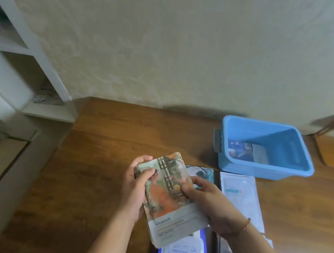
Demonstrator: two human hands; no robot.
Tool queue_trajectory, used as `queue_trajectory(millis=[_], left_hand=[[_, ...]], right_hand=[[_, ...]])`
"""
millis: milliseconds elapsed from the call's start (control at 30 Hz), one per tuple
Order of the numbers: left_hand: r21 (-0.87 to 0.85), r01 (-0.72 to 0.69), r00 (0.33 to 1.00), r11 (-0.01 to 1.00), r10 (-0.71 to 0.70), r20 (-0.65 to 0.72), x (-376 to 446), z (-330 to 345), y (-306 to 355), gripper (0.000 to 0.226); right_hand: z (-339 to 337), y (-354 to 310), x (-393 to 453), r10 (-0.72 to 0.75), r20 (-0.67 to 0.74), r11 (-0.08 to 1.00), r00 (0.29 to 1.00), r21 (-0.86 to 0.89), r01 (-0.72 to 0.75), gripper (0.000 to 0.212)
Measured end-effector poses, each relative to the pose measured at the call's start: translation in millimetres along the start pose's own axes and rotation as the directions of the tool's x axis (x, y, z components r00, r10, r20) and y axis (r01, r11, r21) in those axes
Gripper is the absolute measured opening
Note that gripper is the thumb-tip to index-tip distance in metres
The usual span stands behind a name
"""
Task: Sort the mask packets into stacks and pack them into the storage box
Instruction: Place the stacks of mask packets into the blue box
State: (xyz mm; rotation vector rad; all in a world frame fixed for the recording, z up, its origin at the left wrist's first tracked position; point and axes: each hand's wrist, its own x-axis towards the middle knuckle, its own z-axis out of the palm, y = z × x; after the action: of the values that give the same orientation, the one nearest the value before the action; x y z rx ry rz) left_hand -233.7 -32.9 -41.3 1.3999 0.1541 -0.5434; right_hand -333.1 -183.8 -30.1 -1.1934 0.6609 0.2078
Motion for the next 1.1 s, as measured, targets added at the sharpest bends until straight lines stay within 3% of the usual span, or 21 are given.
queue_trajectory(millis=[167,267,333,367,567,667,767,833,967,1100], left_hand=[[-0.170,-0.039,0.981,0.985,0.006,-0.193,-6,47,-12,0.019],[-0.098,-0.174,0.943,0.980,0.138,-0.302,-20,86,-24,0.025],[-0.067,-0.224,0.924,0.972,0.190,-0.333,-28,103,-30,0.026],[-0.050,-0.231,0.924,0.972,0.203,-0.323,-29,108,-32,0.025],[0.078,-0.281,0.929,0.957,0.291,-0.228,-28,125,-36,0.027],[0.023,-0.265,0.941,0.964,0.263,-0.211,-29,152,-29,0.028],[-0.003,-0.232,0.972,0.973,0.231,-0.041,-11,179,-6,0.021],[0.139,-0.272,0.958,0.952,0.255,0.134,8,197,7,0.020],[0.521,-0.479,0.876,0.706,0.345,0.338,54,220,7,0.026],[0.666,-0.579,0.799,0.471,0.490,0.348,80,218,-7,0.023]], right_hand=[[-27,13,-36,-0.098,-0.146,0.904,0.984,0.400,0.149,0.055],[-19,31,-32,-0.060,-0.328,0.804,0.943,0.544,0.240,0.035],[-24,29,-29,-0.042,-0.508,0.835,0.860,0.454,0.309,0.025],[-31,26,-30,-0.060,-0.530,0.841,0.846,0.430,0.329,0.025],[-87,7,-44,-0.194,-0.524,0.878,0.830,0.285,0.385,0.026],[-115,-16,-45,-0.240,-0.502,0.899,0.831,0.208,0.385,0.029],[-167,-59,-40,-0.326,-0.430,0.911,0.842,0.094,0.401,0.027],[-203,-89,-27,-0.372,-0.414,0.912,0.831,0.002,0.409,0.025],[-253,-124,12,-0.350,-0.412,0.935,0.841,-0.209,0.286,0.026],[-269,-115,56,-0.253,-0.411,0.933,0.876,-0.344,0.108,0.027]])
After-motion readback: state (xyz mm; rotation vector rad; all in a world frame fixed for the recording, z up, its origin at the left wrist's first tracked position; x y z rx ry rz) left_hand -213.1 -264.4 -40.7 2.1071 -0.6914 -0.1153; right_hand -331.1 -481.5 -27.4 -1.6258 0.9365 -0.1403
